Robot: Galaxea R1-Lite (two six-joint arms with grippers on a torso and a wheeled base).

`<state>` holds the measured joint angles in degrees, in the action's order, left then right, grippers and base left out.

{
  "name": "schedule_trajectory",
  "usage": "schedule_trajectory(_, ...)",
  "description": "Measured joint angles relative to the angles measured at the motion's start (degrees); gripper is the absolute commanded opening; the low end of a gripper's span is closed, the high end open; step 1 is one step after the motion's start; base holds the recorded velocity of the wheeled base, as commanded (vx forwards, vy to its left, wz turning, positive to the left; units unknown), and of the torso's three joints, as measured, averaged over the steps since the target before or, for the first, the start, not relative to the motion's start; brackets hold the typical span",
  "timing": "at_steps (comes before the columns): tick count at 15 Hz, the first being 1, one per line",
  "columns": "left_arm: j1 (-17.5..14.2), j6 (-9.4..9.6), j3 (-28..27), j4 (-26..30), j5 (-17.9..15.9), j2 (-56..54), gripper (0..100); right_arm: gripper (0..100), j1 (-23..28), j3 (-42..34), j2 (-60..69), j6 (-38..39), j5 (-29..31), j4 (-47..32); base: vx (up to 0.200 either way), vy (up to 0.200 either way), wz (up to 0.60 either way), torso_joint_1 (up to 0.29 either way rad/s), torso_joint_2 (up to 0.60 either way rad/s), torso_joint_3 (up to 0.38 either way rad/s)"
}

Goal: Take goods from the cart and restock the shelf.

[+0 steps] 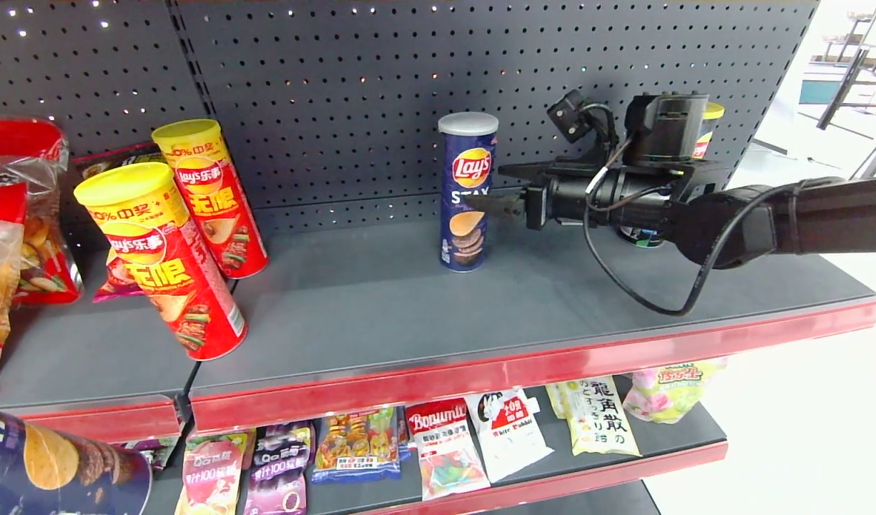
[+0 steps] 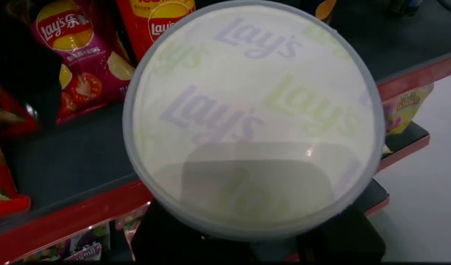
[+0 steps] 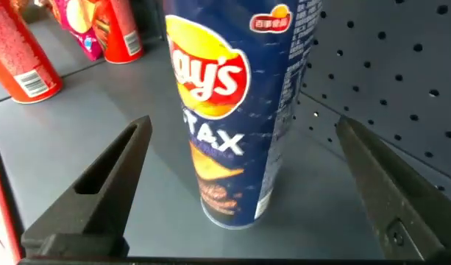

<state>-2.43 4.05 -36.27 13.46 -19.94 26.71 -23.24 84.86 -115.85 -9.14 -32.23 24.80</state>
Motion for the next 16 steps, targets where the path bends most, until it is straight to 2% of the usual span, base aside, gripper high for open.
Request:
schedule_trajectory(12,0.0,0.09,0.07,-0.11,-0.09,1.27,0,100,-2.04,9.08,-7.28,2.08,-0.99,-0.04,0.0,0.0,0.0,0.0,0.0,0.0)
schedule_trajectory(13,0.0,0.07,0.07,-0.11,-0.11,1.37,0,0,-2.17,9.46,-7.67,2.08,-0.99,-0.28,0.0,0.0,0.0,0.0,0.0,0.0)
schedule_trajectory(16,0.0,0.09,0.05,-0.11,-0.06,1.46,0,0,-2.26,10.92,-8.81,2.11,-0.85,-0.5,0.0,0.0,0.0,0.0,0.0,0.0)
